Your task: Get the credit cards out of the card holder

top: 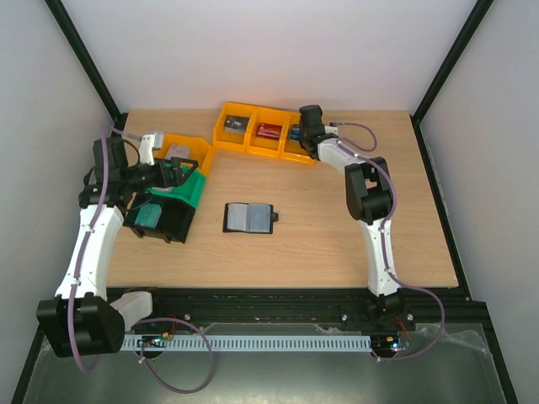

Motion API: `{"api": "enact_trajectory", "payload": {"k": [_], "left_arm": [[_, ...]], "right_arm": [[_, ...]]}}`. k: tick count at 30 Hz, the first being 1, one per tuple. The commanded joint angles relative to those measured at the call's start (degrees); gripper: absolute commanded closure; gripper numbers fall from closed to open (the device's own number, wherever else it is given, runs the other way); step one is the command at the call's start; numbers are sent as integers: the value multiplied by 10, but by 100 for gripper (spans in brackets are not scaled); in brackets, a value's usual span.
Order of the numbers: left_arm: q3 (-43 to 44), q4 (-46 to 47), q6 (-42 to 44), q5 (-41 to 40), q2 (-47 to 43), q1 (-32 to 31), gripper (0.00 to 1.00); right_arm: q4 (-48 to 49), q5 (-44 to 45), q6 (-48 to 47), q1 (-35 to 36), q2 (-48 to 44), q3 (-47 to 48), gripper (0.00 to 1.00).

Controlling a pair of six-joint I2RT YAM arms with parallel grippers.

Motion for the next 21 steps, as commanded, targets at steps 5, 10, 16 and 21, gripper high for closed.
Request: {"api": "enact_trajectory", "payload": {"k": [5, 10, 16, 21], "left_arm": [[-7, 4, -1, 19, -4, 2, 1], [-8, 4, -1, 21, -5, 2, 1], [-9, 4, -1, 24, -5, 2, 1], [-10, 3, 0, 25, -7, 2, 0]], "right_arm": [[-7, 13, -1, -6, 1, 19, 49], [-6, 0, 2, -6, 3, 28, 40], [-6, -8, -2, -6, -12, 28, 32], [2, -4, -12, -6, -27, 28, 31]]}}
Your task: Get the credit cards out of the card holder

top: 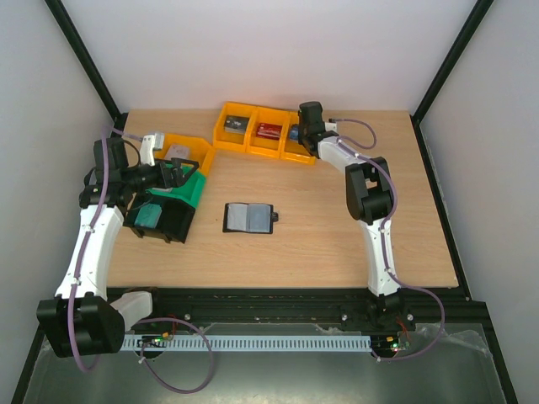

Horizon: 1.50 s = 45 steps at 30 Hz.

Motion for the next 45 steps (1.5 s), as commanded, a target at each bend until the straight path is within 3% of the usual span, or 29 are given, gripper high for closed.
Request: {"api": "enact_trajectory", "payload": {"k": [1, 5, 9, 11, 13, 18, 23, 26, 31, 45], "left_arm": [[-5, 3, 1, 13, -7, 2, 0], [-7, 4, 1, 20, -5, 4, 1], [-8, 3, 2, 21, -8, 4, 1], [-7, 1, 4, 21, -9, 5, 0], [-6, 0, 6, 19, -9, 5, 1], [-5, -1, 7, 21, -7, 4, 1], [-6, 0, 9, 19, -4, 7, 0], [-7, 2, 8, 18, 0, 10, 1], [-11, 6, 2, 22, 3, 15, 1], [-17, 16, -9, 26, 10, 29, 1]], "right_arm": [[-6, 12, -17, -4, -32, 9, 33], [47, -42, -2, 3, -72, -63, 36], [24, 21, -67, 10, -104, -88, 50], [22, 52, -151, 11, -106, -80, 60], [8, 30, -296, 7, -84, -25, 71], [-235, 0, -601, 16, 32, 233, 85], [-312, 16, -721, 16, 35, 234, 98], [-329, -13, -788, 16, 43, 235, 98], [-370, -22, -838, 16, 85, 264, 98], [-343, -20, -801, 16, 129, 257, 98]]}}
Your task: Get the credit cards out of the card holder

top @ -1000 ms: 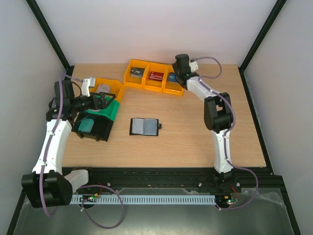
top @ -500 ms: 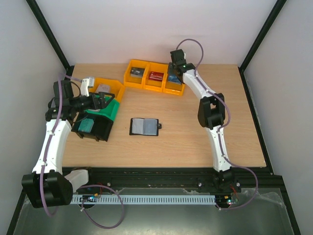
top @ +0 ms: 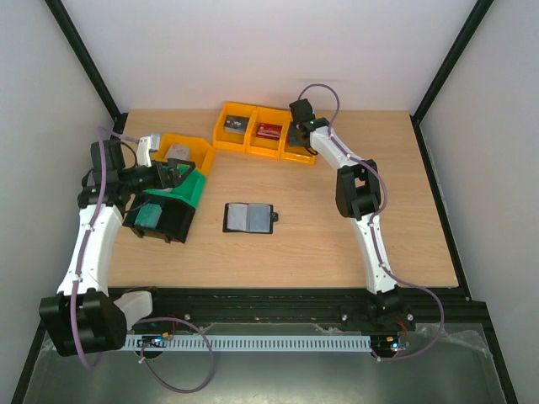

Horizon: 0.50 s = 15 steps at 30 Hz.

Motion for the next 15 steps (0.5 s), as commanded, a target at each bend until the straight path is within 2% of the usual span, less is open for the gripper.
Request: {"api": "enact_trajectory", "payload": {"k": [1, 10, 15], "left_arm": [[-5, 10, -7, 11, 5, 5, 1], [-4, 9, -4, 9, 6, 8, 0], [-4, 10, -6, 10, 6, 9, 0]], "right_arm": [[19, -2, 5, 2, 19, 17, 98], [49, -2, 7, 1, 35, 45, 98], [63, 44, -19, -1, 26, 45, 98]]}}
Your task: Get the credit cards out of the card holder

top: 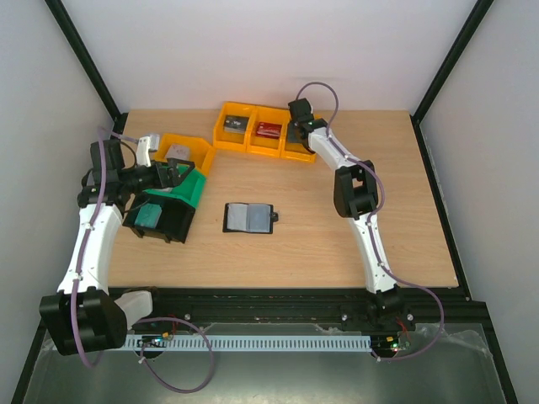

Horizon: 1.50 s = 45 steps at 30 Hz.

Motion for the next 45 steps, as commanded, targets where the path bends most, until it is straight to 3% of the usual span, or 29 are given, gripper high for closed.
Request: {"api": "enact_trajectory", "payload": {"k": [1, 13, 20, 29, 45], "left_arm": [[-3, 9, -5, 9, 2, 5, 1], [-6, 8, -4, 10, 0, 6, 0], [-6, 10, -5, 11, 0, 7, 1], [-9, 11, -5, 11, -1, 10, 1], [-14, 19, -13, 20, 2, 20, 1]], "right_arm": [[27, 41, -21, -2, -4, 16, 98], [39, -25, -19, -4, -56, 23, 98], [-16, -83, -7, -3, -97, -19, 98], [-94, -92, -1, -3, -68, -31, 98], [-107, -68, 17, -3, -23, -28, 98]]}}
